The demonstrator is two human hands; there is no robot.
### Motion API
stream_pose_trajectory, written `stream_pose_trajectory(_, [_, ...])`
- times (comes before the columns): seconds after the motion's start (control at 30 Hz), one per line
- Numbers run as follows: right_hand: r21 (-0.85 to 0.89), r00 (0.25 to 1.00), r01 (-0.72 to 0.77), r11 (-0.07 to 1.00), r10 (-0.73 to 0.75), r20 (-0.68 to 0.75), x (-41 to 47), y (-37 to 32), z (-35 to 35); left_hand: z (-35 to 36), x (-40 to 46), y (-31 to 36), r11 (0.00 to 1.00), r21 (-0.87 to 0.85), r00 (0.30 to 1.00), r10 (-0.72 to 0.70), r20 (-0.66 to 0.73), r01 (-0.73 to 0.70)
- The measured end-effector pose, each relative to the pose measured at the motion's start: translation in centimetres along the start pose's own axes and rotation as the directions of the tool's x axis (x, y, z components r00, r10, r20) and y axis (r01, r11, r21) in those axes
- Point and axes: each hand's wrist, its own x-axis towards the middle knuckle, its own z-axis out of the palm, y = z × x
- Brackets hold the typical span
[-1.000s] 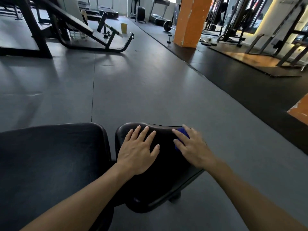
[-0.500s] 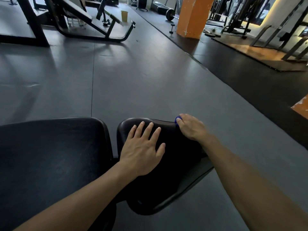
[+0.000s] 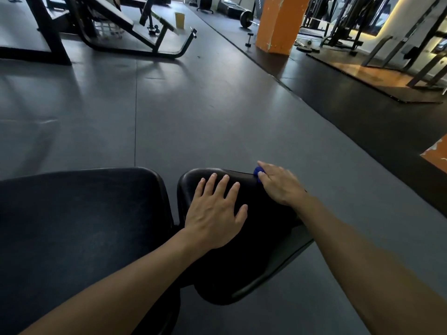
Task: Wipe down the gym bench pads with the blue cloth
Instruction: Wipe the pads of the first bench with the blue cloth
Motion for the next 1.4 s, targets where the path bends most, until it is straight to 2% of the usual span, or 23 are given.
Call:
stream_pose_trajectory(0.07, [-0.006,1.0,0.013,1.0,-0.013,-0.008,0.0,-0.7,0.0,0.0,0.1,-0.3,1.0,-0.014,1.0,0.02,-0.003,-0.021])
stream_pose_trajectory(0.2, [-0.045,0.99,0.11,0.993,-0.114,-0.079,-5.8,-1.9,0.6,-0.4,0.0,-2.0,0.997,-0.007,0.997,0.083,-0.01,-0.083])
stream_pose_trajectory(0.3, [-0.041,0.99,0.122,0.992,-0.124,-0.06,-9.6,-2.4,1.5,-0.4,-0.7,-2.9,0.999,0.021,0.999,0.033,0.018,-0.034])
stream_pose_trajectory(0.43, [-0.044,0.993,0.114,0.992,-0.114,0.009,-6.3,-2.5,0.7,-0.2,-1.3,-2.6,0.997,0.032,0.998,-0.068,0.018,0.067])
stream_pose_trajectory(0.53, [-0.011,0.994,0.094,0.996,-0.093,0.059,-1.9,-3.8,0.0,-0.4,-1.4,-2.7,0.996,0.014,0.995,-0.089,0.038,0.089])
stream_pose_trajectory(0.63, [-0.016,0.995,0.091,0.996,-0.09,0.052,-2.3,-4.4,0.0,-0.4,-1.5,-2.9,0.997,0.04,0.996,-0.07,0.062,0.068])
stream_pose_trajectory(0.83, [-0.045,0.988,0.151,0.988,-0.15,0.024,-9.7,-4.3,1.5,-1.0,-1.7,-4.8,0.995,0.088,0.995,0.041,0.091,-0.049])
stream_pose_trajectory(1.1, [-0.005,0.99,0.072,0.997,-0.071,0.118,0.0,-7.1,0.3,-2.0,-2.6,-6.5,0.988,0.065,0.983,0.128,0.134,-0.138])
stream_pose_trajectory(1.27, [-0.007,0.985,0.16,0.987,-0.159,0.061,-6.5,-6.5,1.8,-1.0,-3.6,-6.2,0.995,0.101,0.999,0.01,0.037,-0.014])
stream_pose_trajectory(1.4, [-0.022,0.984,0.174,0.984,-0.173,0.043,-6.2,-6.9,1.9,-1.5,-3.6,-6.2,0.996,0.083,0.997,-0.043,0.058,0.039])
